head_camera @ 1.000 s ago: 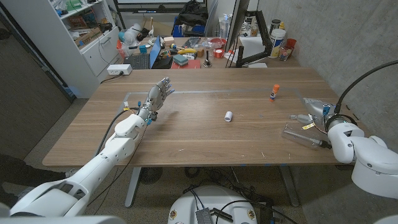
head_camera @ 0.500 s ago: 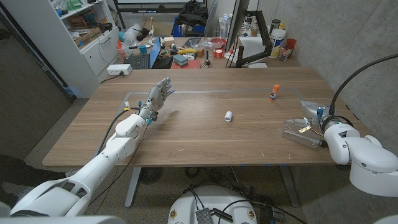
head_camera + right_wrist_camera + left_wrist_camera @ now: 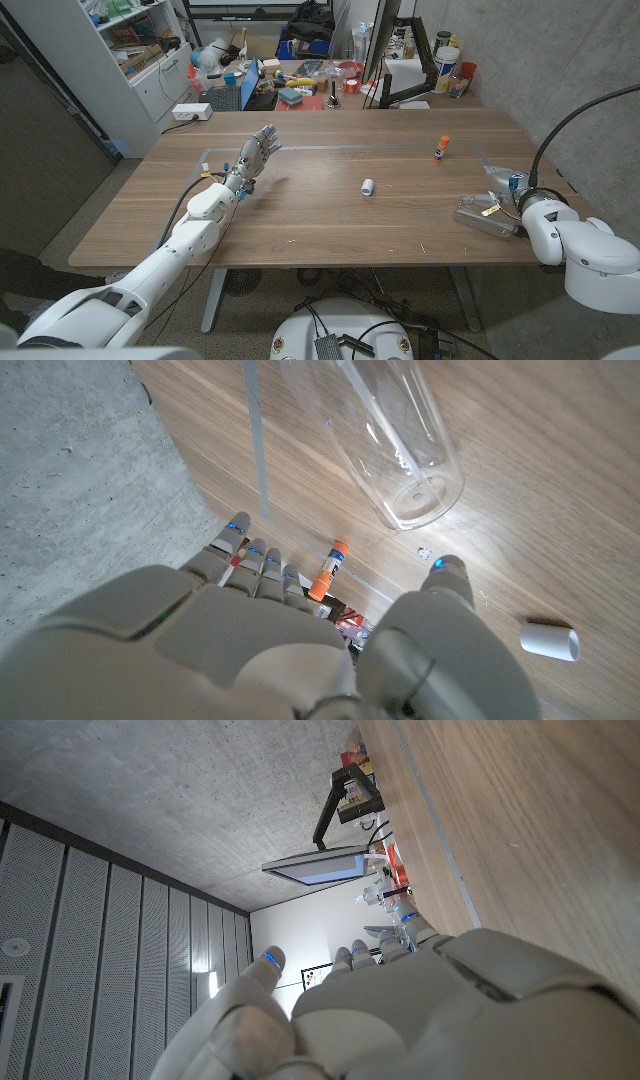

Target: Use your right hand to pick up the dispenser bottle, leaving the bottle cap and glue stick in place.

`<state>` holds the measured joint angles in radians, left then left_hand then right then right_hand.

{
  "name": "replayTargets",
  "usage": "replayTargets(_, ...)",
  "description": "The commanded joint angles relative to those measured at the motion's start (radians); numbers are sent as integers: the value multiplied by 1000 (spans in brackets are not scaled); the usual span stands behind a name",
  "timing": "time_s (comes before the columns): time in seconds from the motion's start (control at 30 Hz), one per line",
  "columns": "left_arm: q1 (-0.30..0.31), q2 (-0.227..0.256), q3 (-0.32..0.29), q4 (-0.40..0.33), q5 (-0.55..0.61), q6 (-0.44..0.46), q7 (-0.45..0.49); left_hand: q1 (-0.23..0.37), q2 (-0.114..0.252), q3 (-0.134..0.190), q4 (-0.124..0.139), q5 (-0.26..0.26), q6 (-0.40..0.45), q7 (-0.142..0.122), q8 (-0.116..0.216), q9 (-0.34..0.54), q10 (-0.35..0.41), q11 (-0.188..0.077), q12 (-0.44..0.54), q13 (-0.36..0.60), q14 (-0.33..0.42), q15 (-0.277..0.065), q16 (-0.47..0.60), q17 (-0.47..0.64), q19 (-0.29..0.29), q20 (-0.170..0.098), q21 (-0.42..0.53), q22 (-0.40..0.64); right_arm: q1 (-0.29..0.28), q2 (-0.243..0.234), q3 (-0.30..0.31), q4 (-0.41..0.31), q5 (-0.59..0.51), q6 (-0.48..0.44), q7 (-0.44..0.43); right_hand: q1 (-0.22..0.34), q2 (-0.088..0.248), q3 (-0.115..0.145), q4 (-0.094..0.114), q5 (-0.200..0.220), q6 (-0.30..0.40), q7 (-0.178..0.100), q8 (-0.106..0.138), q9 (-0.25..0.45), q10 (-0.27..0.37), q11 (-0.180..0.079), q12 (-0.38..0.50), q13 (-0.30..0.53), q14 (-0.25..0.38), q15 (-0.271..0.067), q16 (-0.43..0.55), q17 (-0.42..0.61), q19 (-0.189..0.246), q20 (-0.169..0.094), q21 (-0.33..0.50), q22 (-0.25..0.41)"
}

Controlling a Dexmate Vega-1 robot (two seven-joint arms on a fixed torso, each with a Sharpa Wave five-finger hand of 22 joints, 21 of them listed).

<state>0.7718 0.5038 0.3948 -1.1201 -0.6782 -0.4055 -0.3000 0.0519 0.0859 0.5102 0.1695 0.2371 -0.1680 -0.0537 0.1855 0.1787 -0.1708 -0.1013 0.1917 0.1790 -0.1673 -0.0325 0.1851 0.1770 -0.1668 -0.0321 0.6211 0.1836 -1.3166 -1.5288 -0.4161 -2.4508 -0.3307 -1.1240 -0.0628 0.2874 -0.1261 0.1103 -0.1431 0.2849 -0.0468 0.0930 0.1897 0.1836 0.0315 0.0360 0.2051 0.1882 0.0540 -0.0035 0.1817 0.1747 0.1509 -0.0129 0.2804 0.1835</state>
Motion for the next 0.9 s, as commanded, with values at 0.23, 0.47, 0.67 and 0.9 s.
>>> replayTargets(0.23,2,-1,2,-7,3,5,8,2,61,3,-3,5,-48,3,4,5,-20,2,4,2,-36,-21,2,2,-73,-12,-4,3,49,4,-74,10,-46,8,40,2,-16,-12,-2,6,1,0,4,3,3,2,5,4,11,-3,6,4,2,-11,-1,5)
replayTargets(0.47,5,1,0,-11,2,5,10,2,61,2,-3,6,-49,4,4,5,-20,3,5,2,-36,-21,3,2,-73,-12,-5,3,64,15,-98,14,-83,6,74,1,-19,-16,-1,8,2,-1,4,3,4,1,5,4,11,-2,5,4,2,-9,-2,6)
replayTargets(0.67,5,1,-1,-6,0,4,6,2,61,2,-3,6,-49,4,4,5,-22,1,4,2,-36,-21,2,2,-73,-12,-6,3,93,39,-140,24,-157,9,141,1,-21,-20,0,9,0,-3,4,3,1,-1,4,4,10,-3,4,5,2,-9,-3,6)
replayTargets(0.9,1,0,-1,1,0,1,2,2,61,2,-3,6,-48,3,4,5,-21,3,4,2,-36,-21,3,2,-72,-12,-7,3,106,56,-162,34,-213,3,189,3,-22,-23,0,11,-3,-2,3,3,0,1,4,4,8,-1,3,5,2,-8,-4,6)
